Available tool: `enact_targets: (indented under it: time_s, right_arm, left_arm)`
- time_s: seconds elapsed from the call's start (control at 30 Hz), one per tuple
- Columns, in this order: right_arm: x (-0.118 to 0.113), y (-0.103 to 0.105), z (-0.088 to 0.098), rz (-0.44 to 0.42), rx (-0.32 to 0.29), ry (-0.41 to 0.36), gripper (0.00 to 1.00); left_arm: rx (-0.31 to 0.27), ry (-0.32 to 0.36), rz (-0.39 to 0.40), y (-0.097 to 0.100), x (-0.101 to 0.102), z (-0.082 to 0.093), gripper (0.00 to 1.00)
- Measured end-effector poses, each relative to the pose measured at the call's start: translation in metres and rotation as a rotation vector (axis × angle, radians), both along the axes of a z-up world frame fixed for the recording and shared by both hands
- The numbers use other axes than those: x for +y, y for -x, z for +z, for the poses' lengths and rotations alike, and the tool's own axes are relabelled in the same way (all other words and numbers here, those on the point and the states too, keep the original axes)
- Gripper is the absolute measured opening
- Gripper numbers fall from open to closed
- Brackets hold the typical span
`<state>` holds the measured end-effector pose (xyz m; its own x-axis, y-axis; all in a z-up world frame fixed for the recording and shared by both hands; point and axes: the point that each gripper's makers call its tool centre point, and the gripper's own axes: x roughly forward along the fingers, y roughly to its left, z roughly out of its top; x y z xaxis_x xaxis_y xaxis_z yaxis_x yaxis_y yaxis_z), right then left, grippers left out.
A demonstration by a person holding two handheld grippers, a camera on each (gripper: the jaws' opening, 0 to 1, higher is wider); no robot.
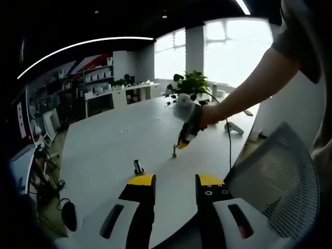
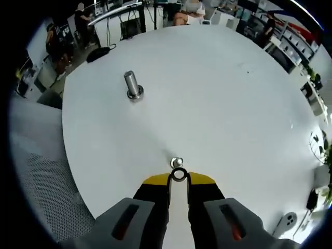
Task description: Place the washer onto the threaded stud by aligning its center hole with the stud, sliding it down to the base, and recovering from edge contact or off-axis alignment until the washer reaches the visible bottom stop.
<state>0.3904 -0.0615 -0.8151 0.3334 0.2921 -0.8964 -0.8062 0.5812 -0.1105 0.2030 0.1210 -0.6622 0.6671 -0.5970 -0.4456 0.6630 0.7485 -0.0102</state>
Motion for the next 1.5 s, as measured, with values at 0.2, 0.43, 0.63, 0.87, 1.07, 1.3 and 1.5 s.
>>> enact_targets:
  time_s: [0.2, 0.43, 0.63, 0.87, 1.07, 1.3, 1.5]
  right_arm:
    - [-0.003, 0.004, -0.007, 0.012, 0.025, 0.017, 0.13]
    - [0.004, -0.004, 0.01, 0.011, -0.022, -0.023, 0.13]
    - [0.019, -0.001, 0.015, 0.048, -0.017, -0.014, 0.13]
    - [0.014, -0.001, 0.007, 0.062, 0.007, 0.02, 0.13]
    - [0.013, 0.001, 0.005, 0.053, 0.021, 0.022, 0.13]
    - [0.011, 0.001, -0.004, 0.058, 0.042, 0.042, 0.13]
    - [0.012, 0.004, -0.009, 0.056, 0.058, 0.058, 0.13]
  left_arm:
    - [0.001, -0.005, -0.001, 0.0, 0.0, -0.001, 0.29]
    - [0.001, -0.006, -0.003, 0.0, -0.001, -0.001, 0.29]
    - [0.001, -0.014, -0.007, 0.001, -0.001, -0.002, 0.29]
    - [-0.001, -0.011, 0.0, 0.001, 0.0, -0.001, 0.29]
    - [0.0, -0.013, -0.002, 0.001, -0.001, -0.002, 0.28]
    - [0.006, -0.016, -0.003, 0.001, -0.001, -0.003, 0.28]
    - [0.005, -0.014, -0.004, 0.001, -0.001, -0.002, 0.28]
